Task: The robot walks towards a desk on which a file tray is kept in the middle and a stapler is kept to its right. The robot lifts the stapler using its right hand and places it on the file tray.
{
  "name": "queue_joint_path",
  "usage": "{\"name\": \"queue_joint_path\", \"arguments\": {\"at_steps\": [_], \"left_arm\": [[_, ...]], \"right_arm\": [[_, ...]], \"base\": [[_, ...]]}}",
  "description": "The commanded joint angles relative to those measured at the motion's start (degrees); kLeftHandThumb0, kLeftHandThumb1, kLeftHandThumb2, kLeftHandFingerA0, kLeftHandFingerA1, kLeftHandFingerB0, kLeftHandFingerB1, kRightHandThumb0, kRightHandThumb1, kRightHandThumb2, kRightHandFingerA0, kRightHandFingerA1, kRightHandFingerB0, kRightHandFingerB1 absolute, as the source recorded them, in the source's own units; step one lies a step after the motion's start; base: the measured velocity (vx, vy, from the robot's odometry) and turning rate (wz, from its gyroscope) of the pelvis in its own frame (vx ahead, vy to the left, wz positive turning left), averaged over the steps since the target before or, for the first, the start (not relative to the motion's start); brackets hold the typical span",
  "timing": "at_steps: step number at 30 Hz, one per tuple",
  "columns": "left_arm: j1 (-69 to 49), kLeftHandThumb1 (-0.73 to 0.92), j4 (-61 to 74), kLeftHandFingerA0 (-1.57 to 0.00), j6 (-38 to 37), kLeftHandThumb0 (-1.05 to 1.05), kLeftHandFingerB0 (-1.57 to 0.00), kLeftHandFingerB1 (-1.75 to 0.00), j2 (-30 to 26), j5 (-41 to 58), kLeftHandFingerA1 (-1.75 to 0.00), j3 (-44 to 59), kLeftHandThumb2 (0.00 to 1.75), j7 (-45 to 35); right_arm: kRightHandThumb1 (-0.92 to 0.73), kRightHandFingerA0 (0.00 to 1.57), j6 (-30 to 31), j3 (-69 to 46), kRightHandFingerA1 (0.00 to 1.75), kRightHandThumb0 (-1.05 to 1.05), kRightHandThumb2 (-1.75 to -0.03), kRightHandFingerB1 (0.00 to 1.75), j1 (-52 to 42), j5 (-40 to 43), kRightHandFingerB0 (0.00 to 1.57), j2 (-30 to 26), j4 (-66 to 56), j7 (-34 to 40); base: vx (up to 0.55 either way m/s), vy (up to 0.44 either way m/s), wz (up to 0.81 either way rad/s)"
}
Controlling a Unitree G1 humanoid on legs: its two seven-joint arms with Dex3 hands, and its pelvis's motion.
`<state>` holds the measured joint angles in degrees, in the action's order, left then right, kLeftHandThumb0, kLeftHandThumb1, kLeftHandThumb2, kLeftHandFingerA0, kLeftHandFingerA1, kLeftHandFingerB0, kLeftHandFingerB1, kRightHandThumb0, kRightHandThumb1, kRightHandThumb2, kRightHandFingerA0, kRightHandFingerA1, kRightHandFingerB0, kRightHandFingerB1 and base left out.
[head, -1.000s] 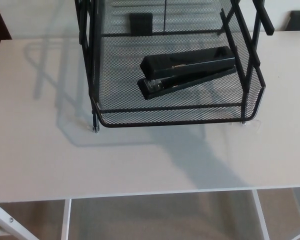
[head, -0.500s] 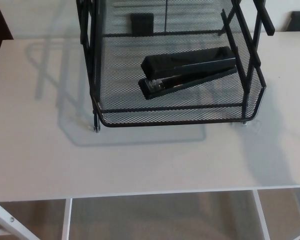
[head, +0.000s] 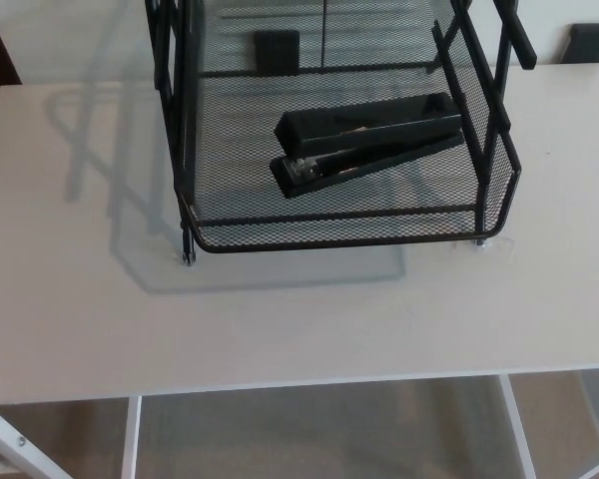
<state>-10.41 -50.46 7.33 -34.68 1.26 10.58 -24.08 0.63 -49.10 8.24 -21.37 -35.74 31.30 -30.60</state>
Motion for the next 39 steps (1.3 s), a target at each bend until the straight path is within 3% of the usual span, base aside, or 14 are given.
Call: {"name": "queue_joint_path", "arguments": {"at_steps": [1, 4, 7, 13, 15, 21, 22, 23, 29, 31, 32, 33, 35, 39], "left_arm": [[-1.4, 0.91, 0.77, -0.2, -3.59, -0.71, -0.16, -0.39, -1.58, -0.16, -0.42, 0.71, 0.67, 0.55], [-2.39, 0.9, 3.62, -0.18, -1.56, -0.69, -0.14, -0.39, -2.0, 0.42, -0.42, 1.13, 0.67, -0.29], [-2.16, 0.92, 3.48, -0.24, -2.36, -0.7, -0.2, -0.39, -2.08, -1.77, -0.42, -0.43, 0.67, 1.66], [-1.25, 0.91, 1.85, -0.19, -2.23, -0.71, -0.17, -0.41, -1.88, -0.13, -0.43, 0.81, 0.67, 0.57], [-2.81, 0.74, 5.65, -0.15, -1.23, -0.73, -0.12, -0.49, -1.81, 0.26, -0.5, 1.17, 0.99, 0.33], [-0.61, 0.92, 3.05, -0.23, -1.25, -0.7, -0.17, -0.39, -1.57, -0.81, -0.43, 0.5, 0.68, 1.05], [-1.15, 0.75, 3.84, -0.16, -1.99, -0.73, -0.13, -0.49, -1.88, -1.32, -0.51, -0.03, 1.0, 0.75], [-0.99, 0.74, 3.55, -0.18, -2.02, -0.73, -0.14, -0.49, -1.82, -1.3, -0.51, -0.04, 1.0, 0.92], [1.06, 0.74, -0.16, -0.2, -4.57, -0.73, -0.14, -0.5, -1.95, -1.65, -0.53, -0.77, 1.01, 0.8], [1.29, 0.74, -0.32, -0.22, -4.9, -0.73, -0.14, -0.5, -1.86, -1.66, -0.54, -1.0, 1.02, 0.74], [1.63, 0.73, -0.56, -0.23, -4.72, -0.73, -0.15, -0.5, -1.77, -1.87, -0.54, -1.25, 1.02, 1.04], [2.17, 0.73, -0.72, -0.24, -4.82, -0.73, -0.15, -0.49, -1.76, -1.74, -0.54, -1.18, 1.02, 1.13], [2.5, 0.74, -1.51, -0.23, -5.8, -0.74, -0.15, -0.48, -1.65, -1.89, -0.53, -1.51, 1.02, 0.91], [3.2, 0.92, -1.47, -0.28, -6.7, -0.71, -0.19, -0.39, -1.92, -3.29, -0.44, -3.03, 0.7, 1.54]], "right_arm": [[-0.74, 0.18, 20.32, -15.64, 0.53, -0.56, -0.61, 0.25, -4.64, 18.84, 0.05, 11.93, 16.66, 15.32], [-0.65, 0.45, 21.59, -18.17, 0.72, -0.47, -0.6, 0.3, -2.99, 20.35, 0.14, 12.93, 20.21, 19.69], [-0.65, 0.16, 20.95, -14.7, 0.54, -0.47, -0.62, 0.25, -4.34, 17.49, 0.09, 15.06, 16.66, 17.56], [-0.64, 0.36, 18.4, -9.38, 0.74, -0.48, -0.59, 0.31, -4.86, 15.95, 0.09, 15.38, 17.54, 14.52], [-0.47, 0.2, 15.97, -7.14, 0.63, -0.53, -0.78, 0.44, -5.16, 16.58, 0.08, 15.63, 19.14, 13.12], [-0.49, 0.19, 8.28, 2.81, 0.58, -0.59, -0.81, 0.44, -8.08, 16.48, 0.06, 14.52, 21.61, 10.85], [-0.64, 0.13, 6.83, 5.02, 0.55, -0.52, -0.61, 0.29, -8.76, 16.59, 0.1, 14.49, 21.13, 9.84], [-0.51, 0.01, 5.97, 6.38, 0.53, -0.35, -1.02, 0.51, -9.21, 17.17, 0.0, 14.16, 21.3, 9.7], [-0.68, 0.08, 0.77, 13.88, 0.47, -0.63, -0.62, 0.22, -10.67, 16.73, 0.09, 12.51, 23.09, 9.74], [-0.53, 0.03, -2.57, 18.96, 0.5, -0.73, -0.9, 0.22, -11.3, 13.88, 0.02, 10.27, 24.75, 7.82], [-0.7, 0.09, -1.23, 18.29, 0.42, -0.63, -0.61, 0.27, -10.91, 15.83, 0.04, 10.36, 24.89, 6.99], [-0.53, 0.01, -2.64, 20.33, 0.46, -0.68, -0.92, 0.25, -10.84, 15.18, 0.0, 9.57, 25.45, 5.56], [-0.69, 0.16, -3.61, 20.92, 0.44, -0.63, -0.63, 0.2, -9.64, 16.87, 0.07, 9.07, 28.43, 4.14], [-0.55, 0.35, -5.99, 25.71, 0.62, -0.73, -0.91, 0.27, -10.36, 15.53, 0.05, 8.75, 26.64, 4.59]], "base": [[0.0, 0.0, 0.0], [0.0, 0.0, 0.0], [0.0, 0.0, 0.0], [0.0, 0.0, 0.0], [0.0, 0.0, 0.0], [0.0, 0.0, 0.0], [0.0, 0.0, 0.0], [0.0, 0.0, 0.0], [0.0, 0.0, 0.0], [0.0, 0.0, 0.0], [0.0, 0.0, 0.0], [0.0, 0.0, 0.0], [0.0, 0.0, 0.0], [0.0, 0.0, 0.0]]}}
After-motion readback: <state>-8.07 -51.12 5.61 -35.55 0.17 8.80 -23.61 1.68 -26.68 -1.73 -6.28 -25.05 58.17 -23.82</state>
